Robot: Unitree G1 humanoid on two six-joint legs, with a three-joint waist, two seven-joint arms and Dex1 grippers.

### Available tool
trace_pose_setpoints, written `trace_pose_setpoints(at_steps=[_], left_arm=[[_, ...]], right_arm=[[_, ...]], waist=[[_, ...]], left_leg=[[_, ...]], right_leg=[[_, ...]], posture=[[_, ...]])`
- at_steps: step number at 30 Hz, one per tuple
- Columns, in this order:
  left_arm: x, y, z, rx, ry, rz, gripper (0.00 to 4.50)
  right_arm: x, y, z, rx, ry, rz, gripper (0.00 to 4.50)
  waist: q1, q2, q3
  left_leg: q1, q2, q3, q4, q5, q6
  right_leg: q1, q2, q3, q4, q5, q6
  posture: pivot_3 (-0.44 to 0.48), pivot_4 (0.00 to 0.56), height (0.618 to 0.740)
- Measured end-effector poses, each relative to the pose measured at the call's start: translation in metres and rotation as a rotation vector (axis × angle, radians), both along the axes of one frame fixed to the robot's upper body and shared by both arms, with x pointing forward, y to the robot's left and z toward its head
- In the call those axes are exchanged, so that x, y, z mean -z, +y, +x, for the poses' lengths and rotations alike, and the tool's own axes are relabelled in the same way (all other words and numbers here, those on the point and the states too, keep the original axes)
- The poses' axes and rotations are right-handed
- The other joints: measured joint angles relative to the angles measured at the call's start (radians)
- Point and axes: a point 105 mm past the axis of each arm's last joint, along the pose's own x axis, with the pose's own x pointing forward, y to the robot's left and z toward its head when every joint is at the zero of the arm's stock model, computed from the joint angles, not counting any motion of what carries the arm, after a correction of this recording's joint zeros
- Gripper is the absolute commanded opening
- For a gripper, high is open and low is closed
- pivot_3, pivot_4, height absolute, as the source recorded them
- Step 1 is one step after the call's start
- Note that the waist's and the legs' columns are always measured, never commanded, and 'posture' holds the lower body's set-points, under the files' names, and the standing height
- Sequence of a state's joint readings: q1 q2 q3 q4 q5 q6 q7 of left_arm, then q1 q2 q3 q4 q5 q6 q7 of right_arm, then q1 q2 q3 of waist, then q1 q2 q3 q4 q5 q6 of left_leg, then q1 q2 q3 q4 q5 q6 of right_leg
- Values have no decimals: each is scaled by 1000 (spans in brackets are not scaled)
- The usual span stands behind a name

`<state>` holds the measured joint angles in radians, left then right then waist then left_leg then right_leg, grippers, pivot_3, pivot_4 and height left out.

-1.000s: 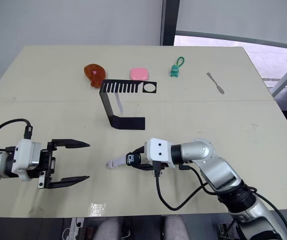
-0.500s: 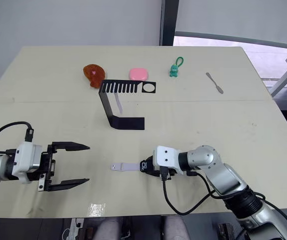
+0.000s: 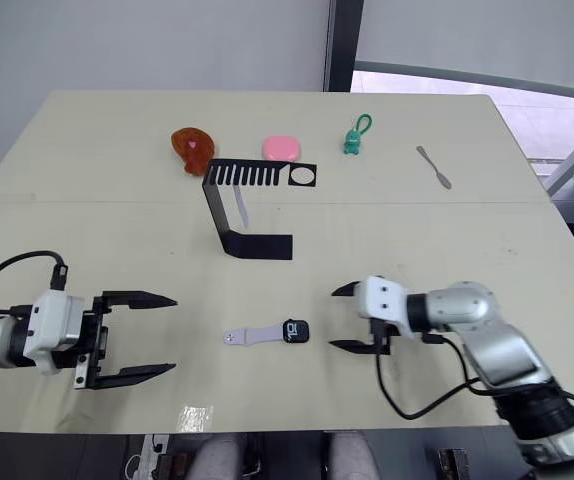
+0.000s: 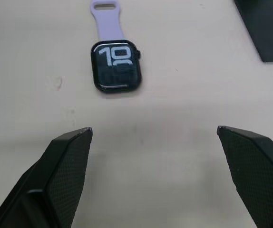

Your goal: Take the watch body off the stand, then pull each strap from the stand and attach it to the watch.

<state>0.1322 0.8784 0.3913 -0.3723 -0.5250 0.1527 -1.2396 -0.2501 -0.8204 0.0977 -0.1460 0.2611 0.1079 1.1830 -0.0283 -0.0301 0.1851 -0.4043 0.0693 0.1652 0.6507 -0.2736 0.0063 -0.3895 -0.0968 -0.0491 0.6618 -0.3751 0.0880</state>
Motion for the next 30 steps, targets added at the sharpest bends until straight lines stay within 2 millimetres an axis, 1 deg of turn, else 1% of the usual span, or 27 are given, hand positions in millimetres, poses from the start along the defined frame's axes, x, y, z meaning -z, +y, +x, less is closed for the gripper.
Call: trace_pose_setpoints(at_steps=[1, 2, 4, 6, 8, 11, 12, 13, 14, 15, 17, 19, 21, 24, 26, 27, 28, 30], left_arm=[[-1, 3, 1, -19, -8, -2, 4500], [-1, 11, 2, -59, -19, -11, 4500], [-1, 26, 5, -137, -31, -24, 4500], [1, 43, 7, -233, -45, -39, 4500], [8, 65, 6, -342, -40, -45, 4500], [17, 91, 1, -471, -42, -60, 4500], [20, 98, -1, -510, -42, -65, 4500], [23, 104, -3, -539, -41, -69, 4500], [24, 109, -3, -565, -45, -73, 4500], [25, 111, -3, -578, -49, -75, 4500], [25, 112, -2, -591, -63, -77, 4500], [23, 112, 0, -596, -76, -77, 4500], [22, 109, 0, -595, -87, -80, 4500], [19, 99, 0, -575, -96, -86, 4500], [11, 87, 1, -563, -115, -124, 4500], [8, 83, 1, -561, -124, -137, 4500], [3, 77, 3, -566, -138, -169, 4500], [-4, 61, 7, -566, -158, -226, 4500]], right_arm=[[-3, -9, -1, 16, -3, 38, 4467], [-6, -21, -1, 46, -10, 83, 4467], [-7, -45, 0, 121, -18, 122, 4467], [-4, -77, 3, 232, -29, 137, 4467], [0, -115, 5, 364, -50, 129, 4467], [5, -159, 4, 525, -86, 109, 4467], [7, -171, 3, 574, -98, 107, 4467], [9, -178, 2, 604, -105, 105, 4467], [14, -185, 1, 633, -107, 98, 4467], [16, -187, 1, 644, -108, 94, 4467], [16, -188, 3, 654, -122, 105, 4467], [12, -184, 9, 645, -143, 126, 4467], [10, -174, 14, 631, -148, 172, 4467], [13, -155, 20, 601, -104, 249, 4467], [9, -124, 27, 526, -43, 327, 4467], [7, -115, 29, 498, -33, 338, 4467], [2, -100, 33, 459, -16, 362, 4467], [-5, -68, 41, 387, 9, 404, 4467]], waist=[[0, 0, 0], [0, 0, 0], [-2, 0, 0], [-2, 0, 0], [-4, 0, 0], [-6, 0, 0], [-6, 0, 0], [-7, 0, 0], [-9, 0, 0], [-10, 0, 0], [-13, 0, 0], [-16, 0, 0], [-24, 0, 0], [-27, 0, 0], [-30, 0, 0], [-30, 1, 0], [-29, 1, 0], [-29, 1, 0]], left_leg=[[0, 0, 0, 0, 0, 0], [1, 0, 0, 0, 0, 0], [2, 0, 0, 0, 0, 0], [3, 0, 0, 0, 0, 0], [4, 0, 0, 0, 0, 0], [6, 0, 1, -1, 0, 0], [8, 0, 1, -1, -1, 0], [13, 1, 1, -2, -1, -1], [16, 1, 1, -3, -3, -2], [17, 2, 1, -3, -3, -2], [17, 2, 1, -3, -3, -2], [17, 2, 1, -3, -3, -3], [17, 3, 1, -3, -4, -3], [16, 4, 1, -3, -4, -3], [16, 4, 1, -3, -4, -3], [16, 4, 1, -3, -4, -3], [16, 4, 1, -3, -4, -4], [16, 4, 0, -3, -4, -4]], right_leg=[[0, 0, 0, 0, 0, 0], [1, 0, 0, 0, 0, 0], [2, 0, 0, 0, 0, 0], [3, 0, 0, -1, 0, 0], [3, 0, 0, -1, 0, 0], [5, 0, 0, -1, 0, 0], [7, 0, 0, -3, 0, 0], [12, 0, 0, -4, 0, -1], [16, 0, 0, -4, -1, -1], [16, 0, 0, -4, -1, -2], [16, 0, 1, -4, -1, -2], [16, 1, 0, -4, -1, -2], [16, 1, 0, -3, -1, -2], [15, 1, 0, -3, -1, -2], [15, 1, 1, -2, -1, -2], [15, 1, 1, -2, -1, -2], [15, 1, 1, -2, -1, -2], [15, 1, 1, -2, -1, -2]], posture=[[0, 150, 740], [0, 150, 740], [0, 150, 740], [0, 150, 740], [0, 150, 740], [0, 150, 740], [0, 150, 740], [0, 150, 740], [0, 150, 740], [0, 150, 740], [0, 150, 740], [0, 150, 740], [0, 150, 740], [0, 150, 740], [0, 150, 740], [0, 150, 740], [0, 150, 740], [0, 150, 740]])
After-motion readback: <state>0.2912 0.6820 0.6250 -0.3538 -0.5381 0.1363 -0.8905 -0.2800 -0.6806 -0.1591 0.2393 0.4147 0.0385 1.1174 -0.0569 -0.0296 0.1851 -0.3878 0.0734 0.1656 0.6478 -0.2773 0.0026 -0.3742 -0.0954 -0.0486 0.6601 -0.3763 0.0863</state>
